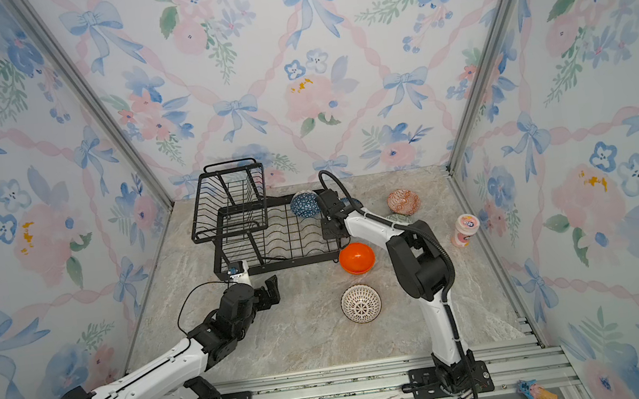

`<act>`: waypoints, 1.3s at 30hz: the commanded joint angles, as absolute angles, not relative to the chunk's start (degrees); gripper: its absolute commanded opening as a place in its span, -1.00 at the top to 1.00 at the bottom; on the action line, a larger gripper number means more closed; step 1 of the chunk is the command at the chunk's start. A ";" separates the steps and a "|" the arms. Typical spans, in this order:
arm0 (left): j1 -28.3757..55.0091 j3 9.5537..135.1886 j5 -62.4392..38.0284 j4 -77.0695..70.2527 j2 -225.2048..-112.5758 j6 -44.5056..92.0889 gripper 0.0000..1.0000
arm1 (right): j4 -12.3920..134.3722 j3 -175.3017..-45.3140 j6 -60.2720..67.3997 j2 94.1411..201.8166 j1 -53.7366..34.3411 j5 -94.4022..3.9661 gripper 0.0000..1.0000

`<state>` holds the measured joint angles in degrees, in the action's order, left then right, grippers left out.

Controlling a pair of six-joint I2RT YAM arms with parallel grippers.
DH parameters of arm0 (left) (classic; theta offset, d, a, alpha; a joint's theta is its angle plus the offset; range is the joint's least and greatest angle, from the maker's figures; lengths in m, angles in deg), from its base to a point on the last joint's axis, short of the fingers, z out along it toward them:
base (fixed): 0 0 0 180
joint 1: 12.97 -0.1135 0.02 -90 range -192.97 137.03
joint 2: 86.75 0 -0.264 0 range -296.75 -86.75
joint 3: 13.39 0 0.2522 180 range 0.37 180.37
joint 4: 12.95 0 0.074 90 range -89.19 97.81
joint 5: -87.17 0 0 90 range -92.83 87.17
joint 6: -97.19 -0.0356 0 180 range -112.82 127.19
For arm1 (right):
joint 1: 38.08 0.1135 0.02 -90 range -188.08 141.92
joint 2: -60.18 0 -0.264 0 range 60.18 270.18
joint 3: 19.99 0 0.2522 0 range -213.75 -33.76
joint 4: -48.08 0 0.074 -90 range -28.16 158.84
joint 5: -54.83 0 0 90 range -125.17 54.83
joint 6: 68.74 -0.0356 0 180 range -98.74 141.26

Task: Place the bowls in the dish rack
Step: 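Move the right gripper toward the blue floral bowl beside the rack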

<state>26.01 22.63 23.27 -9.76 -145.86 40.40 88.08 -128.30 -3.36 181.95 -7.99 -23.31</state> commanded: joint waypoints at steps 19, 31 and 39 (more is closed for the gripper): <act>26.07 26.24 18.37 -12.01 -145.55 39.27 -0.96 | 94.91 -127.04 -6.66 168.92 -8.80 -18.42 -0.83; 29.09 32.05 13.61 -17.90 -152.18 38.12 -0.96 | 92.69 -122.46 -6.57 165.42 -16.75 -22.70 -0.94; 33.97 40.89 15.68 -19.88 -162.36 35.81 -0.96 | 86.82 -120.77 -9.39 169.00 -25.71 -36.87 -0.94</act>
